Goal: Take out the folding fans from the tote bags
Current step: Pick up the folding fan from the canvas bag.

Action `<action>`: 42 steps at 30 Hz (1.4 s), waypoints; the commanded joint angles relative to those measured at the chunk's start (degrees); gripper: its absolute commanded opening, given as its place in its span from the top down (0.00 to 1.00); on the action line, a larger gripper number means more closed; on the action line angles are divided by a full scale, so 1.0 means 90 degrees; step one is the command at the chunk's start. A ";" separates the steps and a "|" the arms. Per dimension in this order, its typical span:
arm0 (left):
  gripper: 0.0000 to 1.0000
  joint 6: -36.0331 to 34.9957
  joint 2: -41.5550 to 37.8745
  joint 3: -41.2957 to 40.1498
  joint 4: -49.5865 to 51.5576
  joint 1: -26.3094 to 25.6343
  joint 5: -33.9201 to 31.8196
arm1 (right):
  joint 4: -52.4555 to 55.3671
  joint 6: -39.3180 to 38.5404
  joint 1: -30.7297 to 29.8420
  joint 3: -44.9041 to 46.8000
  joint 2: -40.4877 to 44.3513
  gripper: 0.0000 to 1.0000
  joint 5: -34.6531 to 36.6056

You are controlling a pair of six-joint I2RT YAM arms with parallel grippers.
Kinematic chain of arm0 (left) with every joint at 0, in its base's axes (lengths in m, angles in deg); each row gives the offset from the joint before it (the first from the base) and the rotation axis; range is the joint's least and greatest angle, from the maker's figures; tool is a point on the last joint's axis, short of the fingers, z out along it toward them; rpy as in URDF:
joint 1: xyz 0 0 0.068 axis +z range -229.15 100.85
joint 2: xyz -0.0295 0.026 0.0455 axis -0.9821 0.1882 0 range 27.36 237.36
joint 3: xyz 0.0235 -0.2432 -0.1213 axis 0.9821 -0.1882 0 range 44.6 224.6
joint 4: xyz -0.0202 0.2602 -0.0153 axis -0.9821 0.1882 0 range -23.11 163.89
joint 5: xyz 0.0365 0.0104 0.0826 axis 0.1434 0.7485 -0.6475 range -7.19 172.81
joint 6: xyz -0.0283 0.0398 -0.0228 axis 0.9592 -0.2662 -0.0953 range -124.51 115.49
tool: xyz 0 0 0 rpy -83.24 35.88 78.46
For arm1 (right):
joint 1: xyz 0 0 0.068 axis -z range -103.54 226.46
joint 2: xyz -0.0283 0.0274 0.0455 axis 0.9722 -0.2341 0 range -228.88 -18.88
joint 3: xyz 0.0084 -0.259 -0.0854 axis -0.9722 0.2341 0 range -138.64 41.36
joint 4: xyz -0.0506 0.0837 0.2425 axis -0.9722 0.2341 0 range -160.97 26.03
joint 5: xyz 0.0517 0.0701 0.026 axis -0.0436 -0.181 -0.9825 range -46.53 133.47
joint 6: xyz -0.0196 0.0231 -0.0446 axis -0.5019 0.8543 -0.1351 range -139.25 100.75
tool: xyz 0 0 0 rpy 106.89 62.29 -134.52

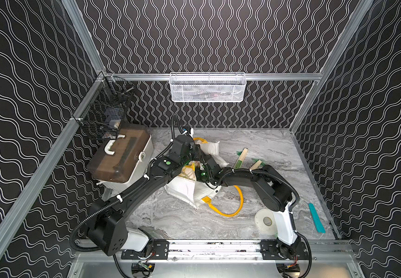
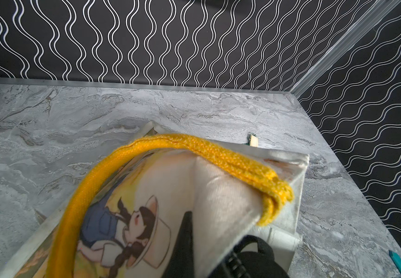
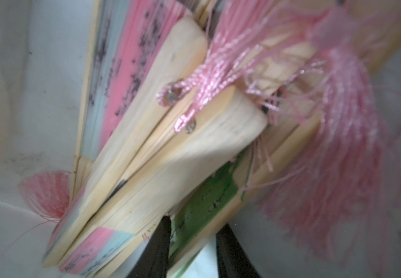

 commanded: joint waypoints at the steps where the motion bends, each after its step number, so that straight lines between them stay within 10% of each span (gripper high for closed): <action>1: 1.00 0.0035 -0.0038 -0.0058 0.0009 -0.0003 -0.0111 | -0.0074 -0.0049 -0.0012 0.0087 0.0183 0.75 0.0069; 42: 1.00 -0.0053 -0.0056 0.0118 0.0101 0.0079 -0.0928 | -0.1554 -0.1600 0.0275 0.2784 0.3939 0.90 -0.0503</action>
